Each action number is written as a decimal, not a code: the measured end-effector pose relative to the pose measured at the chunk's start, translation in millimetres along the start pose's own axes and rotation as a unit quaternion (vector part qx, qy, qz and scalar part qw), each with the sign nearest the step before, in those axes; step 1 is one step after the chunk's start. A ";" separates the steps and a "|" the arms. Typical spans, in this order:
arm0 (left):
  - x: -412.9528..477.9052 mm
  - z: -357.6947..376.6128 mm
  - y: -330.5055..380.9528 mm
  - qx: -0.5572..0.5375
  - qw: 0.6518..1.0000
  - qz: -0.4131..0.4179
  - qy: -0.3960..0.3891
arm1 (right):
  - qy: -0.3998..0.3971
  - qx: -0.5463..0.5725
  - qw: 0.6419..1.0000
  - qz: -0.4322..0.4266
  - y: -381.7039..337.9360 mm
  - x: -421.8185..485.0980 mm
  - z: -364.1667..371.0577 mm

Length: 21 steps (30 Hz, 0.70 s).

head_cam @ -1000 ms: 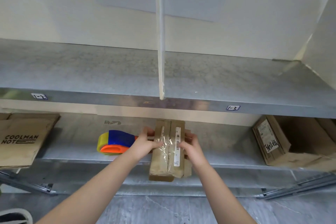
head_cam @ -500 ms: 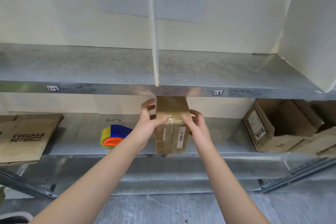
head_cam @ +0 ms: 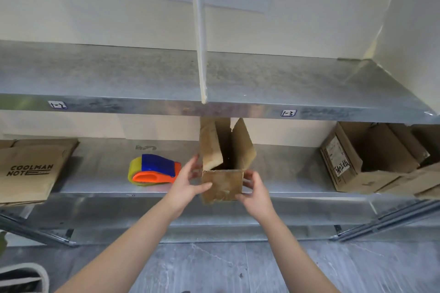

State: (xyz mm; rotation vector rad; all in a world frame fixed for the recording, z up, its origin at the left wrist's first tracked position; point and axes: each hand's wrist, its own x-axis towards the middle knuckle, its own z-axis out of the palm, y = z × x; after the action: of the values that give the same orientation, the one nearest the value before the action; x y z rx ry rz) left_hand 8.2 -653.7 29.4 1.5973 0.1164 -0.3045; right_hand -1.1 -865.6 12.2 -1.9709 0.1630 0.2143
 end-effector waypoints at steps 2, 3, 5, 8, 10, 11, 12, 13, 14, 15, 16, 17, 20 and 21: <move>0.9 0.2 -14.3 0.019 1.000 -0.015 -0.004 | -0.026 0.008 1.000 0.014 8.8 2.3 7.2; 2.2 0.0 -20.6 0.023 1.000 -0.018 -0.012 | -0.031 0.000 0.999 0.020 13.2 4.6 10.7; 4.9 -0.7 -32.8 0.032 0.999 -0.022 -0.032 | -0.029 -0.025 0.999 0.034 21.1 8.0 18.0; 10.3 -5.5 -49.4 0.060 0.996 -0.040 -0.057 | 0.001 -0.015 1.000 0.025 30.8 13.0 30.2; 12.9 -9.5 -53.3 0.123 0.989 -0.033 -0.077 | 0.030 -0.007 0.999 0.024 37.7 19.4 38.1; 14.6 -12.6 -51.8 0.184 0.979 -0.017 -0.083 | 0.039 0.002 0.999 0.025 37.8 21.0 40.2; 16.7 -17.1 -49.2 0.279 0.957 0.005 -0.079 | 0.047 0.009 0.998 0.030 37.3 21.7 41.2; 18.8 -22.6 -45.1 0.393 0.916 0.038 -0.072 | 0.054 0.013 0.998 0.036 36.6 21.3 41.2; 20.6 -28.3 -39.2 0.496 0.862 0.078 -0.066 | 0.061 0.018 0.997 0.039 35.1 19.4 39.9; 22.7 -33.7 -32.6 0.570 0.811 0.116 -0.066 | 0.069 0.022 0.997 0.041 32.8 16.7 37.0; 25.5 -37.4 -25.0 0.613 0.774 0.142 -0.069 | 0.079 0.027 0.996 0.041 29.5 13.6 32.3; 28.2 -39.2 -15.6 0.638 0.751 0.155 -0.073 | 0.088 0.034 0.995 0.044 26.7 11.6 25.7; 38.5 -33.3 10.6 0.667 0.720 0.176 -0.081 | 0.124 0.051 0.990 0.045 23.0 6.9 -4.2; 42.2 -27.5 18.0 0.672 0.714 0.179 -0.084 | 0.137 0.056 0.988 0.041 22.7 4.4 -16.9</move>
State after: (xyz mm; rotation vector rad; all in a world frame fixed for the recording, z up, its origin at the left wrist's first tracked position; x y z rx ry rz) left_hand 56.7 -632.1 36.2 2.9658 -0.7348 -0.2118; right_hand -0.3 -890.2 -2.5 -1.8774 0.4258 -0.0138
